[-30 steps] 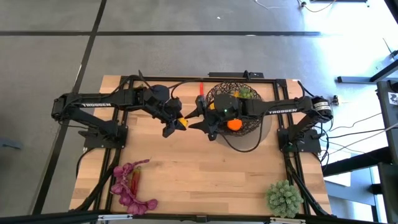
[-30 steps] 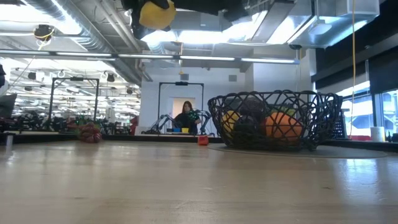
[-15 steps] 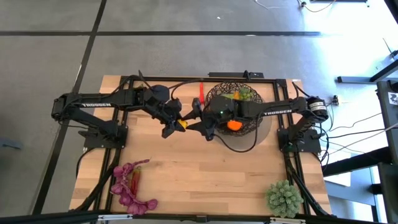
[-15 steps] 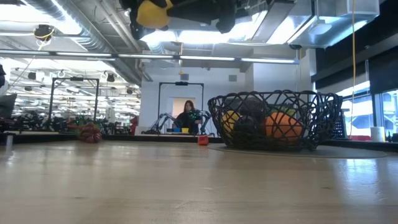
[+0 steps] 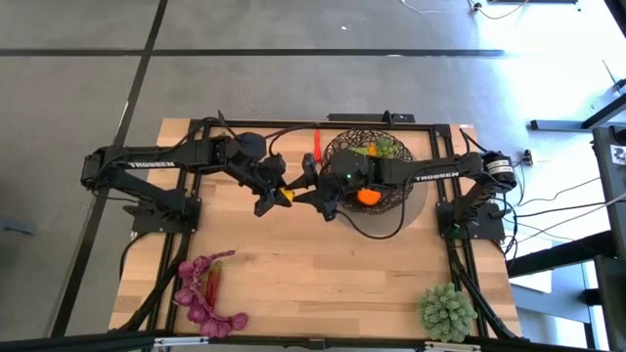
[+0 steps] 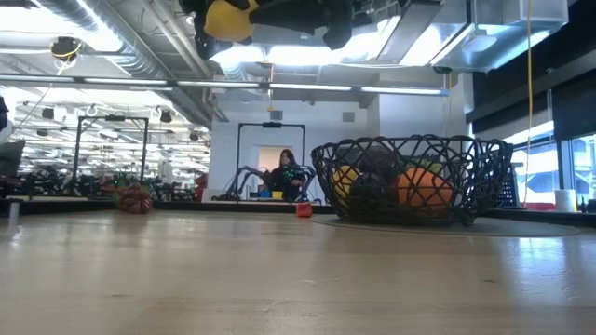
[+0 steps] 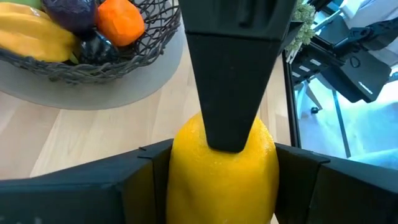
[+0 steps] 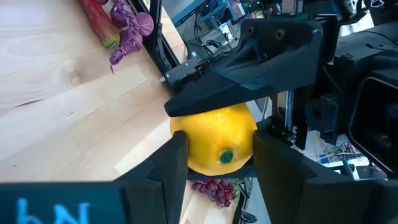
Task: Build produce basket
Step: Put the lemon into the black wire basket
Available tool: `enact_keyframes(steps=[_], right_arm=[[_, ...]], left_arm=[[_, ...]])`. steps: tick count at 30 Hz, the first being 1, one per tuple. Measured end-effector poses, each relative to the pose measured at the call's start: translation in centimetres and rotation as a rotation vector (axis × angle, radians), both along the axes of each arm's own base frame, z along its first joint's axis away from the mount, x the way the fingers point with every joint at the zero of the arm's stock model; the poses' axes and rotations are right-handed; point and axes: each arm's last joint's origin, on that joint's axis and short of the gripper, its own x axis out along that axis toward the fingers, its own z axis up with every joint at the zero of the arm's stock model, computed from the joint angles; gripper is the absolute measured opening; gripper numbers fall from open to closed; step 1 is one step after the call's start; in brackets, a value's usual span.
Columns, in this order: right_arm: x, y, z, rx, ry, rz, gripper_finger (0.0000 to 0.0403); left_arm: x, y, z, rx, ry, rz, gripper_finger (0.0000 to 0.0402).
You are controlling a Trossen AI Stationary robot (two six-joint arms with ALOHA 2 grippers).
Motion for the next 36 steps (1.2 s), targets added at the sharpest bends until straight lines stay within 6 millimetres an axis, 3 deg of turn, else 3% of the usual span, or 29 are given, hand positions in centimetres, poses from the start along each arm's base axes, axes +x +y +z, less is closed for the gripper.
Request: enact_keyframes(steps=[10,17,26,36], right_arm=[[0.0,0.0,0.0,0.001,-0.001,0.001,0.0155],[0.0,0.0,0.1,0.004,-0.007,-0.002,0.0155],[0.1,0.0,0.1,0.036,-0.009,-0.017,0.0155],[-0.1,-0.1,-0.6,0.048,0.064,-0.037,0.0152]], left_arm=[[0.0,0.0,0.0,0.007,-0.001,0.01,0.017],[0.1,0.0,0.1,0.016,-0.007,0.02,0.02],[0.2,-0.1,0.1,0.02,-0.016,0.02,0.0205],[-0.6,-0.2,-0.9,0.006,0.114,0.006,0.0207]])
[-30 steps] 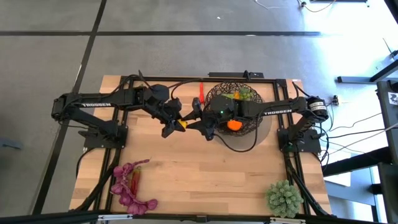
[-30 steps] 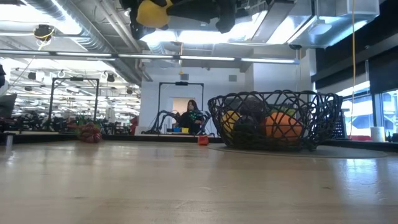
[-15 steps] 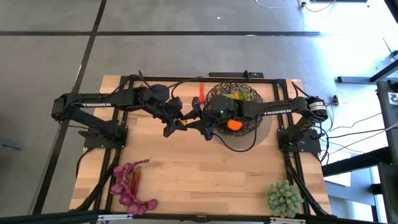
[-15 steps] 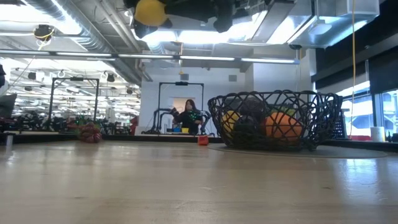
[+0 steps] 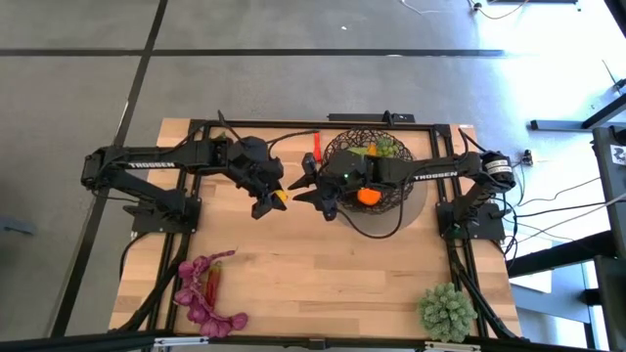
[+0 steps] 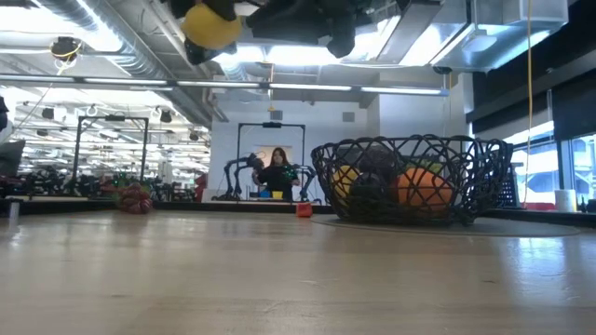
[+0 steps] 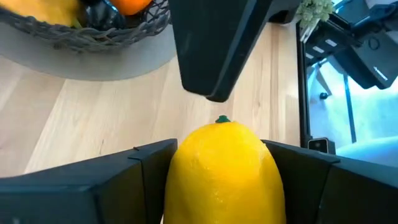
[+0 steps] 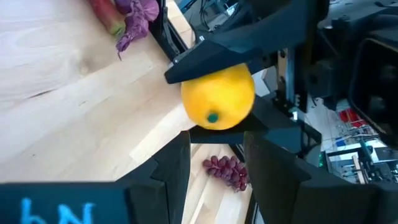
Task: Build produce basket
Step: Put the lemon into the black wire basket
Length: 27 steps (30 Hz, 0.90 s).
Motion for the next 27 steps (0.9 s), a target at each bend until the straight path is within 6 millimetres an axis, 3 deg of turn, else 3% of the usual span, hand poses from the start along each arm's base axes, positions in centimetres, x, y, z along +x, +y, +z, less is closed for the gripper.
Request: enact_keyframes(steps=[7,17,27], right_arm=[[0.0,0.0,0.0,0.005,0.001,-0.006,0.0152],[-0.8,-0.6,1.0,0.118,-0.01,-0.265,0.0153],[-4.6,-0.7,4.1,0.291,0.025,-0.402,0.0153]], left_arm=[[0.0,0.0,0.0,0.02,-0.005,-0.016,0.0207],[0.0,0.2,0.0,0.094,-0.009,-0.006,0.0205],[0.1,1.1,0.2,0.162,-0.052,-0.02,0.0205]])
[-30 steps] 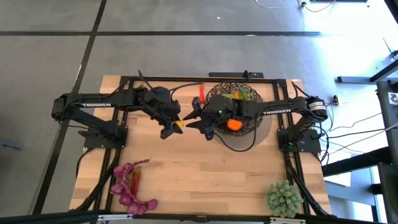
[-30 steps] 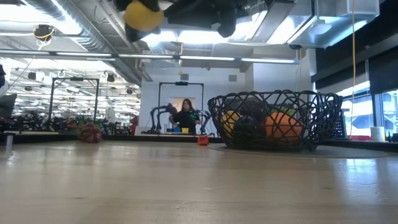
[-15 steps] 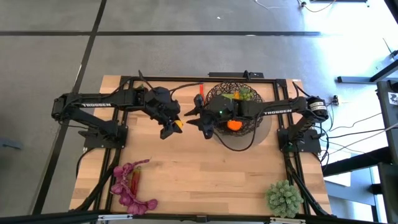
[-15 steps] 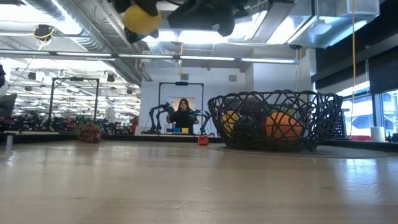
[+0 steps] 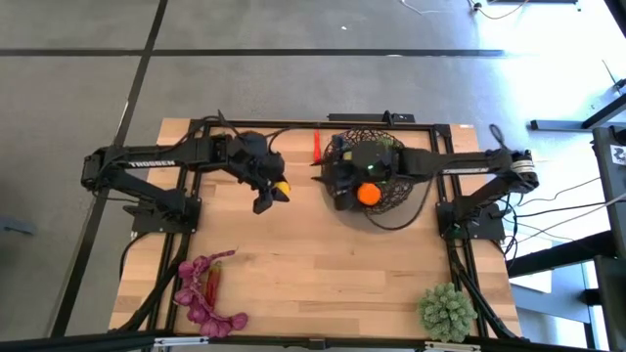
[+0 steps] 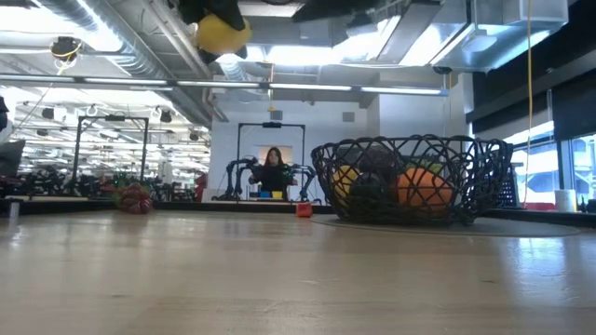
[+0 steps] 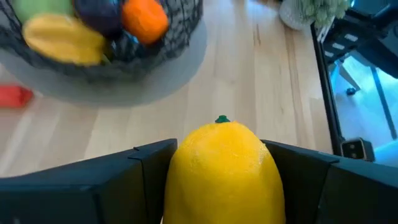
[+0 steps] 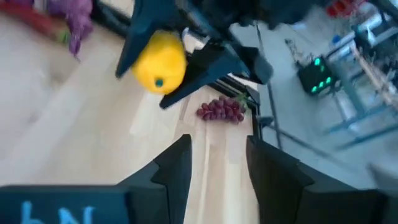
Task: Build produce basket
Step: Put the lemon into the black wire basket
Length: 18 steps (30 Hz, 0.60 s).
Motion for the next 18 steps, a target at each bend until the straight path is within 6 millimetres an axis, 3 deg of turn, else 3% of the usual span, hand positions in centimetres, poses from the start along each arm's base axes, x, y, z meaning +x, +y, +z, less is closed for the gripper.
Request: enact_keyframes(steps=[6,13,18], right_arm=[[-3.9,0.0,2.7,0.215,-0.022,-0.102,0.0153],[-8.6,0.1,5.2,0.4,-0.048,-0.193,0.0153],[-10.6,0.1,5.0,0.52,0.028,-0.285,0.0153]], left_arm=[[0.9,1.0,0.4,0.064,-0.099,-0.002,0.0205],[3.6,2.0,-1.0,0.082,-0.152,-0.073,0.0205],[5.9,2.5,-2.3,0.181,-0.225,-0.135,0.0205]])
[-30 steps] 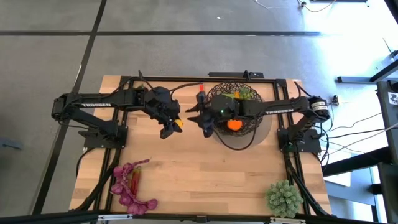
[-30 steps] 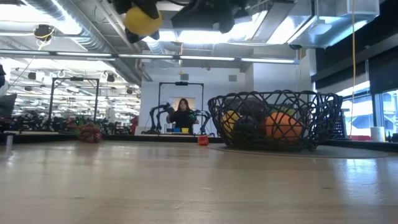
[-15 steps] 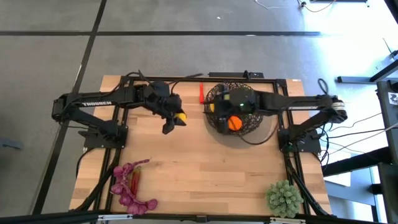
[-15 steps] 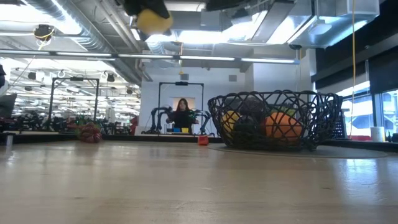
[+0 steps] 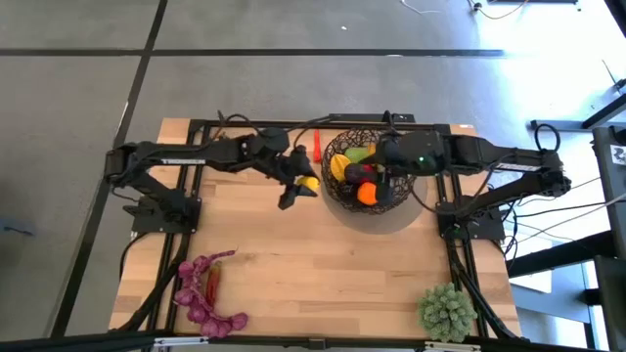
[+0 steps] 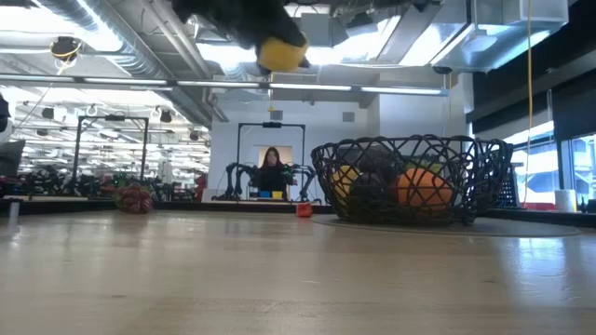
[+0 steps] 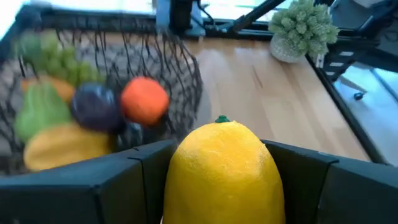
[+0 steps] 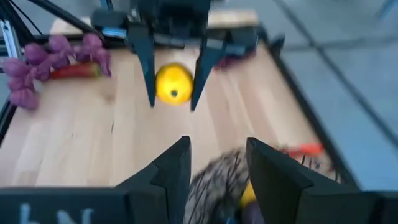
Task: Build produce basket
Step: Put the lemon into the black wire basket
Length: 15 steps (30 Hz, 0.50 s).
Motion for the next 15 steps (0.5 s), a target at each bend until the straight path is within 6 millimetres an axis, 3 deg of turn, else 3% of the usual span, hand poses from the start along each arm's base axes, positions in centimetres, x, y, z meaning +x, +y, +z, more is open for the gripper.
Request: enact_keyframes(steps=[7,15], right_arm=[[-0.6,0.0,-1.2,0.063,0.133,-0.046,0.0153],[-0.7,0.0,-1.4,0.12,0.142,-0.09,0.0153]], left_arm=[[3.0,0.6,-1.1,0.146,-0.173,-0.046,0.0205],[5.7,1.2,-3.6,0.146,-0.238,-0.037,0.0205]])
